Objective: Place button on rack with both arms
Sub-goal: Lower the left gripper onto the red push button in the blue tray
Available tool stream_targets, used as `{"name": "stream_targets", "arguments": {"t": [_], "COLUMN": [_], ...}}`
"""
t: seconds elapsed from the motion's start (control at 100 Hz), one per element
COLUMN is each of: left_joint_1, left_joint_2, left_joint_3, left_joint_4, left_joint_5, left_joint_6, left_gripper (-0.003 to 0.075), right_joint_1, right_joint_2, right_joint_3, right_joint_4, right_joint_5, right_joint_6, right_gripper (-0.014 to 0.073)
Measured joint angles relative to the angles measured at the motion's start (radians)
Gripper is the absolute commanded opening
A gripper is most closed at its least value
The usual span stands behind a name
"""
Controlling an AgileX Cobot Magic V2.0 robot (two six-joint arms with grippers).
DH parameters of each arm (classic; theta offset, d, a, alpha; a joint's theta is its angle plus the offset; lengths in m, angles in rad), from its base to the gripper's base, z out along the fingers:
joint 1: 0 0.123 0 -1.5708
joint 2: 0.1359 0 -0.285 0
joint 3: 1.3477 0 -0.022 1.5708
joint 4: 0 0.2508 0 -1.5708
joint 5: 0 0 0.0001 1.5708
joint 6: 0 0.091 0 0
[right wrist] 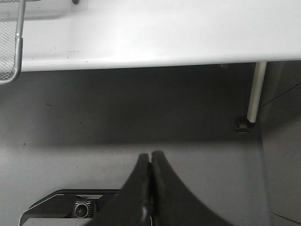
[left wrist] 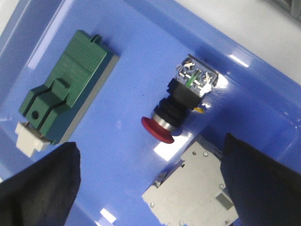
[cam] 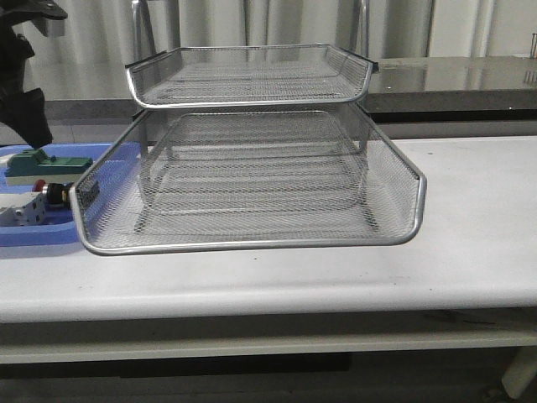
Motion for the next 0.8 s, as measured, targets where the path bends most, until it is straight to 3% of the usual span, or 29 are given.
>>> {"name": "stream_targets", "arguments": {"t": [0.8], "left_joint_1": [-0.034], "left_joint_2": [0.16], "left_joint_3": [-0.07], "left_joint_4": [0.001], "left_joint_5": [-0.002], "left_joint_6": [0.038], "left_gripper": [0.0579], "right_joint_1": [0.0], "right_joint_2": [0.0], "right_joint_3": [0.0], "right_joint_4": [0.0], "right_joint_5": [0.0], "right_joint_6": [0.0], "right_gripper": [-0.007]}}
